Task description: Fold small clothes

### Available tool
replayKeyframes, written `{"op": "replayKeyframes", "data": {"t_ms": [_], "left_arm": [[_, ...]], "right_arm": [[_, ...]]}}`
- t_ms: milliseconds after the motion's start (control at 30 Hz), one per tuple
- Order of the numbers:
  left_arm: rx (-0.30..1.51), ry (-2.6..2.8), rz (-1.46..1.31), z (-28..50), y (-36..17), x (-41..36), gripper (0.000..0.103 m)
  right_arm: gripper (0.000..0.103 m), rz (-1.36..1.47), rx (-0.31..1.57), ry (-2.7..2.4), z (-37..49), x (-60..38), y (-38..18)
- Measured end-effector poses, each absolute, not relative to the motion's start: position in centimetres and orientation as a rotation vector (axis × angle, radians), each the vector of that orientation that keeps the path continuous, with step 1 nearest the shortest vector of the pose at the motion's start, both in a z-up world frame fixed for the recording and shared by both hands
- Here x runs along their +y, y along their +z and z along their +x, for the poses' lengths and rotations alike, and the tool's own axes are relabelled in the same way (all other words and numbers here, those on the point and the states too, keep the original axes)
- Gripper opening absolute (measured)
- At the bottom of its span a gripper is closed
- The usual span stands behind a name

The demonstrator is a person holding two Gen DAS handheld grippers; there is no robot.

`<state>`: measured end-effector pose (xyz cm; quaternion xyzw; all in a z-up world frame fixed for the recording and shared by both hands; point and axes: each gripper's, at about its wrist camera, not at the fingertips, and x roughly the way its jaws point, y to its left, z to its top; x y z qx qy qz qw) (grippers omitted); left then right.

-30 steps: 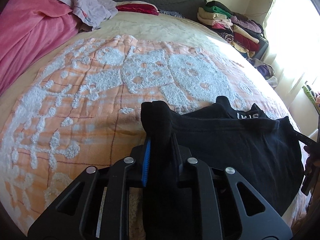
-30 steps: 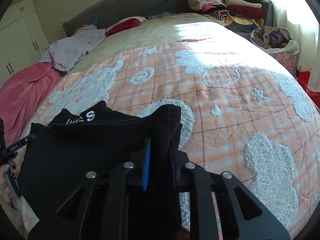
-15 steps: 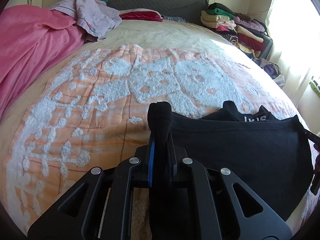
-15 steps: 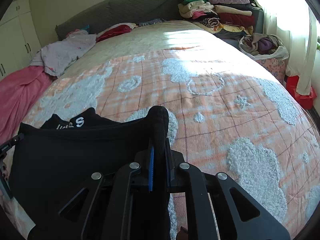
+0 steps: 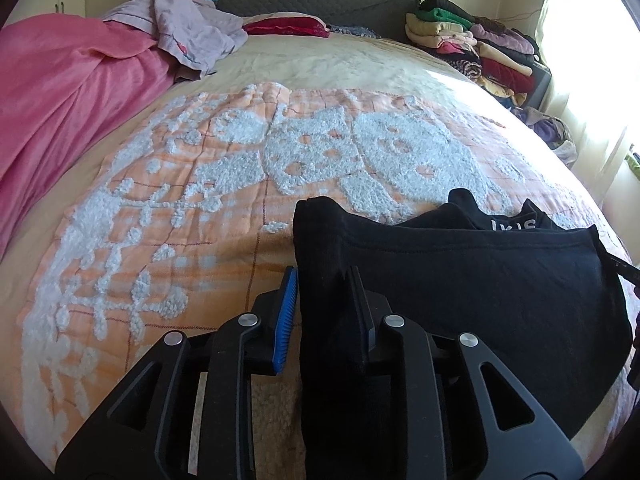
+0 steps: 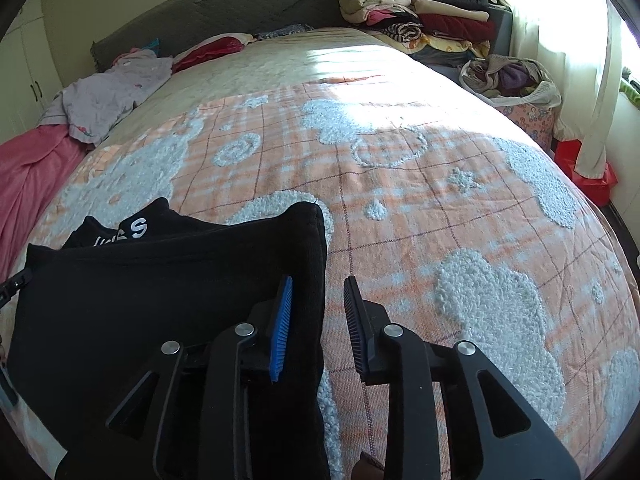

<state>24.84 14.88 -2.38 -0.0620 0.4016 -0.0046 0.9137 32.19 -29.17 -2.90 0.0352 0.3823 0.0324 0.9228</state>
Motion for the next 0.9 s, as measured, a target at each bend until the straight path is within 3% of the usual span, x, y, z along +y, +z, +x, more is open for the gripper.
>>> {"op": "replayKeyframes", "data": {"t_ms": [267,467,900], "left_arm": [[0.816,-0.015,-0.158,23.3,-1.0,15.3,0.04],[0.816,-0.045,-0.187,21.6,0.0,15.6,0.055],[0.812,-0.074,-0.262,16.9,0.2,16.5,0.062]], "right_arm": [[0.048,0.117,0.79,0.085,29.8,-29.7,-1.9],[0.053,0.136,0.794,0.123,27.2,-29.6,-1.6],[0.053,0.184,0.792,0.173,22.8,-30.2,-2.3]]}}
